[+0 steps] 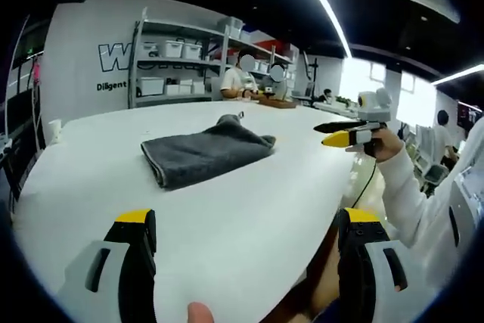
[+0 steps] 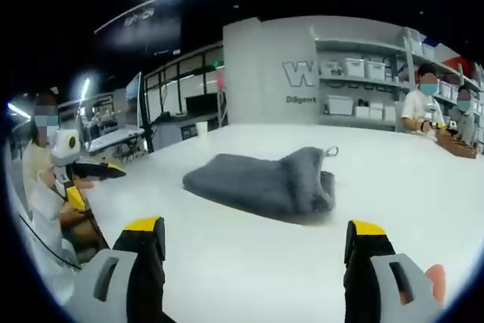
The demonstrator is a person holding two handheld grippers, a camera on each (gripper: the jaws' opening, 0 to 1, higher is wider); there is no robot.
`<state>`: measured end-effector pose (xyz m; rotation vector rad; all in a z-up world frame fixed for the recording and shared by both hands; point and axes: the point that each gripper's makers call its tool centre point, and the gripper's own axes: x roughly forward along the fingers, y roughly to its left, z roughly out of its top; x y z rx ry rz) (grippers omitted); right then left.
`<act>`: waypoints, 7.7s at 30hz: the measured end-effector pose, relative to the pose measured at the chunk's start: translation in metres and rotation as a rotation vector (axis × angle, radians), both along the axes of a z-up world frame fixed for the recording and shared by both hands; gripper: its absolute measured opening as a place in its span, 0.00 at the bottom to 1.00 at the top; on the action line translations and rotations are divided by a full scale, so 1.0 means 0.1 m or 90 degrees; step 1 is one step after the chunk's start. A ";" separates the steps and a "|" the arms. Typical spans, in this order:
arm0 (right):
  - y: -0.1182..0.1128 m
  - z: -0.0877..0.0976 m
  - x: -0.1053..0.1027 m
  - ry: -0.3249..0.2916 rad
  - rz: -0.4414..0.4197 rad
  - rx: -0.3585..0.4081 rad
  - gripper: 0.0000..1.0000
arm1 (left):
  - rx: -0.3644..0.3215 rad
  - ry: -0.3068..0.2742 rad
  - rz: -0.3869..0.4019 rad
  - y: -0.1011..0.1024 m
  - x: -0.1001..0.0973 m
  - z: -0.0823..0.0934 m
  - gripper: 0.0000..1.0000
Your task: Open the folded towel by lifting each exposed corner and separating the folded layers until the towel lies flat within the target outline without major curled edges
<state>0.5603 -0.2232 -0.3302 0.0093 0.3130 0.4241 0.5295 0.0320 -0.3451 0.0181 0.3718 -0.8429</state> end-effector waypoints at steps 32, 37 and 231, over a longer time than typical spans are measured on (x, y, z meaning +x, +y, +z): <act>-0.27 0.30 -0.19 -0.040 -0.030 0.010 0.98 | -0.022 -0.024 0.078 0.08 0.56 0.04 0.97; -0.31 0.37 -0.22 -0.054 -0.038 0.016 0.98 | -0.028 -0.037 0.075 0.11 0.85 0.00 0.95; -0.52 0.37 -0.43 -0.005 -0.050 -0.032 0.99 | 0.067 -0.054 0.108 -0.41 1.39 0.58 0.85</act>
